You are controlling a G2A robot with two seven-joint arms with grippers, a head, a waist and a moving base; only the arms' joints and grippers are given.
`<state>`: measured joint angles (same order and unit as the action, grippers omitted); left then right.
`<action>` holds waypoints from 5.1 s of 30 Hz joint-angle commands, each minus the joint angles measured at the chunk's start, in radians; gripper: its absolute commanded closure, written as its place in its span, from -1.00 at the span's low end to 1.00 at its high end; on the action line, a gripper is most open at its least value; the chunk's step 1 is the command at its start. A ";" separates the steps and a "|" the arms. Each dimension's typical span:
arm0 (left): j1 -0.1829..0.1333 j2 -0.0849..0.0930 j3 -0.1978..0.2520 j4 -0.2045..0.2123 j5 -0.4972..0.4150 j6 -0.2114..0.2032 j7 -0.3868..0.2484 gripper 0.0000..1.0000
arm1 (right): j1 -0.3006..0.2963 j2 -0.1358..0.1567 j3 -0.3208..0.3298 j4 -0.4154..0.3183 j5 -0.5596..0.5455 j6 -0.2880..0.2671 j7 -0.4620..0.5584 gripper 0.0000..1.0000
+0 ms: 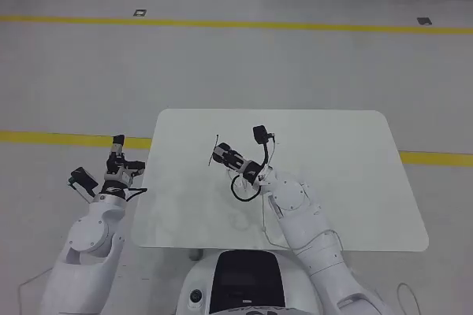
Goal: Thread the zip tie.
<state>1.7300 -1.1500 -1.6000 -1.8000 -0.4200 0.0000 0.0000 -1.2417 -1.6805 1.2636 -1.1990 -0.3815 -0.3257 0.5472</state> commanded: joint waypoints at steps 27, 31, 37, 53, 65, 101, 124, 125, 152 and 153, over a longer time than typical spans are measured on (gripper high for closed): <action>0.000 0.000 0.000 0.000 0.000 0.000 0.000 -1.00 | 0.002 0.001 -0.048 0.030 0.135 0.022 -0.106 1.00; 0.000 0.000 0.000 0.000 0.000 0.000 0.000 -1.00 | 0.012 0.001 -0.062 0.048 0.153 0.021 -0.136 1.00; 0.000 0.000 0.000 0.000 0.000 0.000 0.000 -1.00 | 0.012 0.001 -0.062 0.048 0.153 0.021 -0.136 1.00; 0.000 0.000 0.000 0.000 0.000 0.000 0.000 -1.00 | -0.031 0.005 -0.091 -0.017 0.167 0.040 -0.220 1.00; 0.000 0.000 0.000 0.000 0.000 0.000 0.000 -1.00 | -0.038 0.007 -0.092 -0.027 0.168 0.048 -0.233 1.00; 0.023 -0.012 0.058 0.057 0.820 -0.275 0.422 -1.00 | -0.066 0.008 -0.110 -0.076 0.223 0.151 -0.284 1.00; -0.029 -0.016 0.106 0.166 1.511 -0.050 0.706 -1.00 | -0.066 0.008 -0.110 -0.076 0.223 0.151 -0.284 1.00; -0.029 -0.016 0.106 0.166 1.511 -0.050 0.706 -1.00 | -0.066 0.008 -0.110 -0.076 0.223 0.151 -0.284 1.00; -0.086 0.056 0.168 0.308 1.990 0.340 0.940 -1.00 | -0.095 0.017 -0.113 -0.133 0.244 0.236 -0.342 1.00; -0.098 0.071 0.170 0.330 1.990 0.340 0.959 -1.00 | -0.094 0.017 -0.114 -0.132 0.247 0.244 -0.346 1.00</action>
<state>1.6436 -1.0944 -1.4321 -1.4915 1.5817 0.3431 0.9422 -1.3365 -1.6632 1.1504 -1.3318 -0.1374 -0.0885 0.2046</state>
